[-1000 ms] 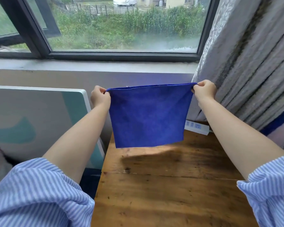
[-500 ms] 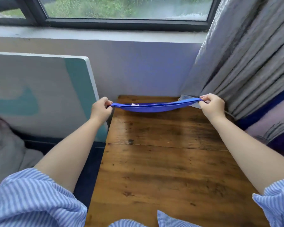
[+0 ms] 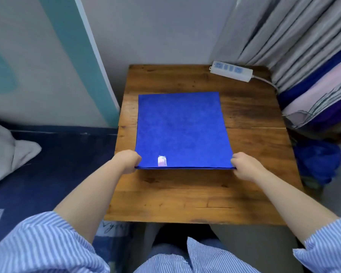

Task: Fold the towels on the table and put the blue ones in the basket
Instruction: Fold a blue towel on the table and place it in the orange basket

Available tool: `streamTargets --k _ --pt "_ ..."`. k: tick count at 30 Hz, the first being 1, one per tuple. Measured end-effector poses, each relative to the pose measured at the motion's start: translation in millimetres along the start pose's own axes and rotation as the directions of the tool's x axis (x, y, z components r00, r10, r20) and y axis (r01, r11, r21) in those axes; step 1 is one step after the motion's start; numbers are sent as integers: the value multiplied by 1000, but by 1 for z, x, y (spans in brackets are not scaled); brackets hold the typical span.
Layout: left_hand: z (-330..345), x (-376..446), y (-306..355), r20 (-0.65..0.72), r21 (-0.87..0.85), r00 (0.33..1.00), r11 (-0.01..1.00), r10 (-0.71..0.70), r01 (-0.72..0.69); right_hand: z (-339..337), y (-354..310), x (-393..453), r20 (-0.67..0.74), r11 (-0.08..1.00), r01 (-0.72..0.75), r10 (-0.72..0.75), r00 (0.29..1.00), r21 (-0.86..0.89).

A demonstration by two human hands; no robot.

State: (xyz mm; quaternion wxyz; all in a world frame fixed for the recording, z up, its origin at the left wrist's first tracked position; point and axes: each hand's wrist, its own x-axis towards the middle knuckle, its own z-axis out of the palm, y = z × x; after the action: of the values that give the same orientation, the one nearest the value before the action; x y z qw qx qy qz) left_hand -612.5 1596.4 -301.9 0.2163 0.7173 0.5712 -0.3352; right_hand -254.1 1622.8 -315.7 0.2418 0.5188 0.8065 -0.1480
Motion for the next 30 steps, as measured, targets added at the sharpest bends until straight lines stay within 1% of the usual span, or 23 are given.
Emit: streamTargets --k 3,5,7,10,14,16,17,18,19,20,21,22,23,24,25,26,27,28,30 --pt "25 4 9 15 119 1000 993 5 -7 24 -7 -3 94 986 46 -31 995 -160" --pt "44 6 11 29 161 999 986 27 -32 34 -12 -3 121 975 64 -39 992 -212" --pt "61 5 12 55 169 997 984 45 -54 40 -16 -5 144 966 94 -60 988 -239" --pt "79 9 16 108 154 994 987 30 -46 45 -15 -3 174 956 127 -83 981 -266" --pt "65 18 19 206 136 978 991 -18 -10 33 -12 10 242 931 181 -105 965 -318" --pt "43 30 16 258 131 965 991 -55 22 16 -11 28 169 941 157 -110 979 -299" --pt "30 40 14 269 131 960 991 -71 36 6 -12 40 105 951 147 -122 987 -273" --pt "17 50 12 261 129 962 990 -83 50 -3 -14 52 -9 958 150 -157 988 -246" --pt "4 60 10 221 120 971 991 -92 67 -13 -16 64 -113 956 154 -186 976 -250" --pt "-8 68 10 146 94 984 992 -99 86 -22 -19 73 -209 962 158 -205 956 -222" --pt "-21 80 10 49 50 993 993 -107 104 -29 -21 87 -284 971 172 -214 935 -163" --pt "-33 91 12 -52 -15 991 993 -120 119 -36 -25 101 -323 979 182 -200 925 -87" --pt "-44 104 15 -144 -88 980 988 -138 126 -43 -28 117 -322 980 192 -197 926 -48" --pt "-53 114 18 -220 -162 962 979 -161 126 -48 -31 132 -347 978 202 -205 915 -45" --pt "-61 122 22 -281 -226 942 966 -184 121 -50 -34 146 -333 978 210 -198 922 0" --pt "-68 137 24 -317 -277 926 954 -205 116 -50 -34 168 -329 975 215 -182 927 65" --pt "-72 147 25 -346 -321 913 942 -217 102 -50 -36 184 -294 978 179 -141 945 106" --pt "-75 159 26 -364 -349 906 933 -218 84 -50 -37 198 -254 981 153 -119 960 119" --pt "-78 178 26 -372 -370 906 928 -201 55 -51 -40 221 -241 978 150 -111 964 148"
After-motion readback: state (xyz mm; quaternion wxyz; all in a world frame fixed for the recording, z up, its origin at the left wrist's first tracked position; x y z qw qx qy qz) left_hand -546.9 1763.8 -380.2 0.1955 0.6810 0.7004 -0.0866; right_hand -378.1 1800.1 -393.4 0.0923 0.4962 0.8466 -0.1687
